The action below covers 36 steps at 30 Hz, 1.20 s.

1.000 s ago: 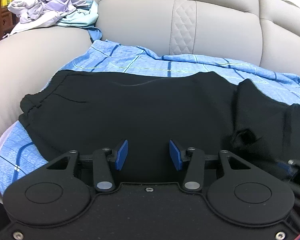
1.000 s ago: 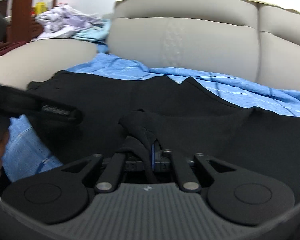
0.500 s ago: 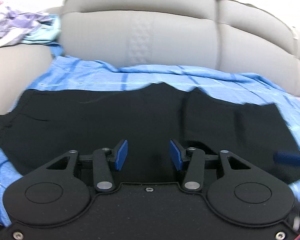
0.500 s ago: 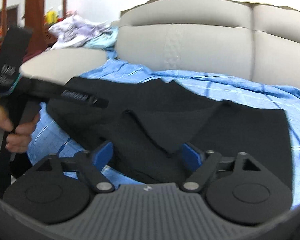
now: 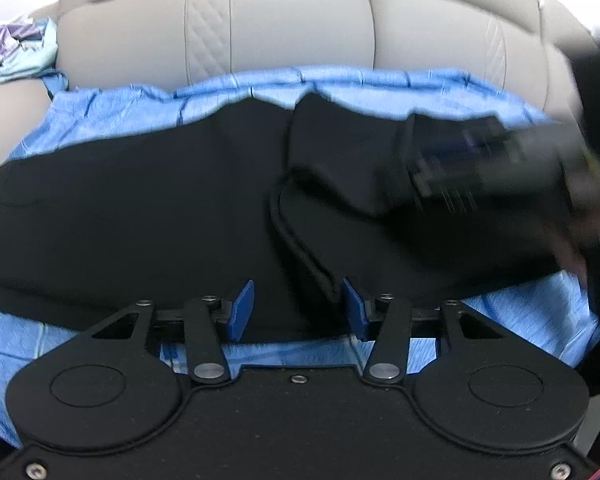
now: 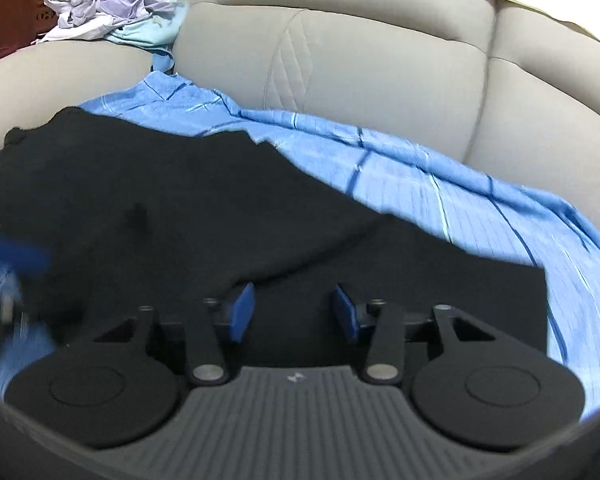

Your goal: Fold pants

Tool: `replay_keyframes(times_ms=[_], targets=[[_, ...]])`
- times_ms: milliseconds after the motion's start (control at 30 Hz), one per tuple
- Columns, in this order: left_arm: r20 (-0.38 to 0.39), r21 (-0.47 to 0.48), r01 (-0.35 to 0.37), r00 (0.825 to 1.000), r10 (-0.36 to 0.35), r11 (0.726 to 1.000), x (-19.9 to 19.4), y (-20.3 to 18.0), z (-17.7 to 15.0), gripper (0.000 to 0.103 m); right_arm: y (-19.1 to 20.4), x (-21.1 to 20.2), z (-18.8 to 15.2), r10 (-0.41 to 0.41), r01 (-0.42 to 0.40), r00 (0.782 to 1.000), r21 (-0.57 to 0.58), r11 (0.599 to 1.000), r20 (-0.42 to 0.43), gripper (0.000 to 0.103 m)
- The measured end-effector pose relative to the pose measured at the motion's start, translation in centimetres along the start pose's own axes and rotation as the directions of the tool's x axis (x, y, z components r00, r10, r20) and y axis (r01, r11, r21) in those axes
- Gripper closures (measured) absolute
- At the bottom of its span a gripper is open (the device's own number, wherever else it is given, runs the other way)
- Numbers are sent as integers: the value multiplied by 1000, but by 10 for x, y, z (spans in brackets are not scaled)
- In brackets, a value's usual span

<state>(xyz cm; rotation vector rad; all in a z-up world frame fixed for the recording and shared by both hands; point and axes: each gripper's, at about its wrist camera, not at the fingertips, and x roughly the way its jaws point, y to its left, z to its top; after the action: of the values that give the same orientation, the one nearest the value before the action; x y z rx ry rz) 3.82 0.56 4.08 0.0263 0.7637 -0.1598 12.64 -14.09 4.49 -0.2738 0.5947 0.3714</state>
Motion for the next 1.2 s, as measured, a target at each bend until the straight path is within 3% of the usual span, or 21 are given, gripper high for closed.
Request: replay_keyframes(times_ms=[200,267,400,500,600,767,900,1033,1200], targets=[[16,0,-1,1000,1,1000,2,-1,-4,54,-4,53,46,67,-67,998,14,998,8,42],[15,-5,1,1000,-1,1000,2,1,-3,53,-4,62,55,78,-79,996,30,996,30,42],[10,-13,8,1000,-8,1000,0,4,-1,53,-19,61,68,160,-179,979,154,972,127,38],[6,-42,23,1000,-23,999,-2,11,1,53,-30,42,62,120,-167,969,217,962,217,31],[8,-80,42,999,-42,996,-5,20,4,53,-37,19,49,78,-136,968,239,961,239,28],[29,-148,52,998,-48,988,-15,42,9,53,-17,-20,7,80,-96,980,81,992,181,23],[57,-164,-12,998,22,986,-24,56,17,54,22,-43,-28,121,-118,985,-26,993,121,22],[70,-184,-31,997,44,983,-33,65,21,54,59,-53,-46,163,-151,982,-122,981,91,19],[74,-194,-52,995,67,980,-39,69,18,54,89,-55,-54,135,-115,987,-213,970,82,19]])
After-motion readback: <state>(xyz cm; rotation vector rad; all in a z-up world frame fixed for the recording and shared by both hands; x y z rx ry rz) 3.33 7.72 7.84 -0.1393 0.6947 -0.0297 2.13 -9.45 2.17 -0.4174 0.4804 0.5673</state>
